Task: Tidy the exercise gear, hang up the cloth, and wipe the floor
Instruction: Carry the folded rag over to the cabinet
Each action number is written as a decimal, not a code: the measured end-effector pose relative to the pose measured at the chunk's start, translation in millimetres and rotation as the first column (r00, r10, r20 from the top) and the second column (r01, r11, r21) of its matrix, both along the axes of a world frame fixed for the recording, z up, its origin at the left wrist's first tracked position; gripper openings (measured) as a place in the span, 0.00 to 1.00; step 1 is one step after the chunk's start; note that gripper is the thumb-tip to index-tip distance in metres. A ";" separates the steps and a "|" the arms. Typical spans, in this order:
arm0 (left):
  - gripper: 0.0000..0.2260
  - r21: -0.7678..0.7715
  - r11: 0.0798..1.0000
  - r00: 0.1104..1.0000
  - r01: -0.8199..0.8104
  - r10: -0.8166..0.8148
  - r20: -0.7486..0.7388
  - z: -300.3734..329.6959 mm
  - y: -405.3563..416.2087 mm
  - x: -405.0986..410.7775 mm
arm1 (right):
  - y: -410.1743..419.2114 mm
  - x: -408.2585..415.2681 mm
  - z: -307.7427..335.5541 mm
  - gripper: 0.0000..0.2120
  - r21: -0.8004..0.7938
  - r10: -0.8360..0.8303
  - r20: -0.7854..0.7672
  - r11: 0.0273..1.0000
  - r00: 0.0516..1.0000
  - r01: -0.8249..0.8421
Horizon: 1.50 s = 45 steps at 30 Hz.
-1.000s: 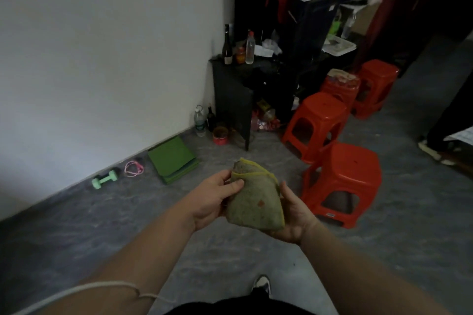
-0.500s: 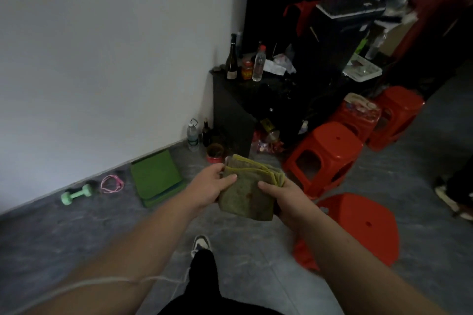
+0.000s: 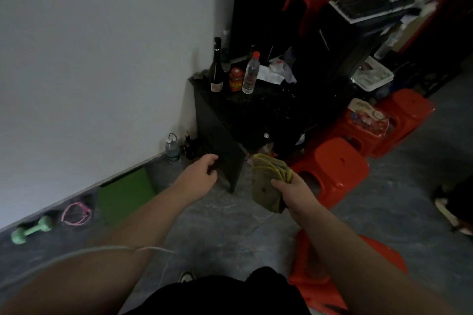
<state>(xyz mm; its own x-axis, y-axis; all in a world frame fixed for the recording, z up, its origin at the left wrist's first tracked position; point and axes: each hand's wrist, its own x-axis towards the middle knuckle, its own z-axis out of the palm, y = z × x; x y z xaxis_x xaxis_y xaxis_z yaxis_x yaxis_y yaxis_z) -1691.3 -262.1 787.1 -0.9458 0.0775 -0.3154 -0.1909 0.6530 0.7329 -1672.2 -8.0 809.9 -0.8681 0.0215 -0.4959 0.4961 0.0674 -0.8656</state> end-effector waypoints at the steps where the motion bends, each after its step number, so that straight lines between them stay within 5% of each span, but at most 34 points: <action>1: 0.21 -0.058 0.998 1.000 0.020 -0.021 -0.016 -3.3 5.5 -16.0 | 8.3 -20.5 -4.8 0.15 0.037 0.026 -0.002 0.999 1.000 -0.026; 5: 0.26 -0.320 0.945 0.986 0.072 -0.116 -0.121 -29.1 40.7 -83.6 | 39.8 -112.5 -29.1 0.14 0.193 0.199 -0.028 0.963 0.980 -0.190; 10: 0.27 -0.523 0.845 0.991 0.112 -0.131 0.001 -72.6 82.5 -151.4 | 64.4 -226.9 -63.4 0.12 0.396 0.443 -0.016 0.826 0.896 -0.401; 20: 0.31 -0.484 0.875 0.998 -0.020 0.047 0.044 -134.6 118.0 -245.3 | 36.5 -359.7 -137.8 0.21 0.661 0.740 -0.008 0.508 0.672 -0.552; 23: 0.32 -0.467 0.880 0.989 -0.086 0.134 0.070 -162.9 118.2 -255.9 | 24.3 -363.9 -169.5 0.26 0.841 0.857 -0.058 0.319 0.512 -0.437; 26: 0.33 -0.456 0.887 0.983 -0.075 0.143 0.117 -182.8 118.8 -252.7 | 21.2 -341.9 -208.7 0.33 0.919 0.959 0.137 -0.030 0.248 -0.393; 29: 0.32 -0.415 0.905 0.972 -0.096 0.175 0.158 -193.2 120.2 -244.6 | 31.3 -313.3 -236.8 0.37 0.896 0.960 0.247 -0.174 0.134 -0.408; 31: 0.33 -0.396 0.913 0.971 -0.101 0.177 0.158 -196.9 122.2 -240.1 | 37.1 -306.9 -241.5 0.37 0.896 0.968 0.217 -0.148 0.123 -0.418; 35: 0.34 -0.366 0.926 0.982 -0.088 0.142 0.123 -195.1 129.2 -244.7 | 43.7 -321.1 -231.0 0.28 0.889 0.972 -0.023 0.126 0.232 -0.440; 40: 0.32 -0.314 0.946 0.992 -0.087 0.111 0.061 -190.9 136.5 -266.3 | 41.3 -357.9 -214.0 0.18 0.739 0.690 -0.165 0.560 0.705 -0.374; 42: 0.33 -0.350 0.936 0.995 -0.043 0.071 0.067 -194.4 140.9 -272.0 | 36.2 -374.5 -215.7 0.18 0.694 0.582 -0.040 0.601 0.812 -0.396; 45: 0.34 -0.422 0.906 0.995 0.033 0.011 0.103 -202.8 147.6 -276.2 | 27.0 -389.1 -225.3 0.19 0.666 0.579 0.202 0.510 0.790 -0.545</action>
